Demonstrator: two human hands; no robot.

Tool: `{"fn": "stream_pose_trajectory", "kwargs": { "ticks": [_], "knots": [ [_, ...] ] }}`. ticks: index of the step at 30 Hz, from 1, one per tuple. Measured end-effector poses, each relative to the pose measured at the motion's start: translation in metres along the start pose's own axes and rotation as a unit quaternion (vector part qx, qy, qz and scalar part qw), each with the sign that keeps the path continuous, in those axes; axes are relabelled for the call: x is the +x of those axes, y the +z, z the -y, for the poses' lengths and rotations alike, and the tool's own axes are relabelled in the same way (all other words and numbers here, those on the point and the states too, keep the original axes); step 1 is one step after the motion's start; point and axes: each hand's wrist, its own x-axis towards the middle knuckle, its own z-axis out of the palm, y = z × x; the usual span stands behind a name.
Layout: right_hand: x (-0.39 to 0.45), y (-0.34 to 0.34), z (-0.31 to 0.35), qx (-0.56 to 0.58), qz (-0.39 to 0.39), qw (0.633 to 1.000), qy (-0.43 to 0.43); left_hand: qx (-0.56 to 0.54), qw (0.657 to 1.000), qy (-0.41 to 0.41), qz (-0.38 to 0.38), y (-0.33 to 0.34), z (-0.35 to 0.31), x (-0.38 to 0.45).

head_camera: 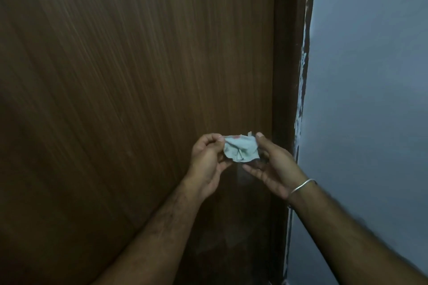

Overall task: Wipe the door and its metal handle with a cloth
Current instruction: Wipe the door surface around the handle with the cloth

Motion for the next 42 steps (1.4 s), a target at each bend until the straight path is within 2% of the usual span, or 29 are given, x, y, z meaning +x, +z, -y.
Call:
{"fn": "stream_pose_trajectory", "kwargs": {
  "ticks": [8, 11, 14, 17, 22, 25, 28, 31, 38, 40, 42],
  "knots": [
    [-0.001, 0.007, 0.010, -0.139, -0.080, 0.987, -0.006, 0.117, 0.989, 0.091, 0.020, 0.002, 0.004, -0.007],
    [-0.003, 0.005, 0.008, -0.123, -0.113, 0.986, -0.021, 0.089, 0.990, 0.106, 0.022, 0.002, 0.005, -0.009],
    [-0.003, 0.001, 0.007, -0.041, -0.100, 0.994, 0.018, -0.060, 0.996, 0.054, 0.028, -0.001, 0.004, -0.008],
    [-0.002, 0.001, 0.005, -0.002, -0.063, 0.998, 0.023, -0.175, 0.984, -0.026, 0.006, -0.007, 0.010, -0.007],
    [0.000, 0.006, 0.009, -0.095, -0.087, 0.991, -0.047, -0.244, 0.951, -0.189, 0.010, -0.020, 0.013, -0.010],
    [0.002, 0.003, 0.013, -0.107, -0.094, 0.989, -0.031, -0.146, 0.971, -0.187, 0.032, -0.024, 0.012, -0.013],
    [-0.001, -0.007, 0.008, -0.047, -0.055, 0.996, 0.050, 0.004, 0.992, -0.125, -0.015, -0.017, 0.014, -0.011],
    [-0.008, -0.013, -0.005, -0.063, 0.000, 0.992, 0.109, 0.023, 0.995, -0.093, -0.020, -0.013, 0.015, -0.011],
    [-0.005, -0.021, -0.007, 0.049, -0.023, 0.996, 0.068, 0.083, 0.994, -0.071, -0.018, -0.015, 0.017, -0.012],
    [-0.003, -0.023, -0.008, 0.054, -0.041, 0.997, 0.046, 0.166, 0.984, -0.049, -0.052, -0.013, 0.022, -0.013],
    [-0.003, -0.022, -0.009, 0.030, -0.081, 0.996, 0.013, 0.262, 0.959, -0.016, -0.105, -0.011, 0.028, -0.014]
  ]
}}
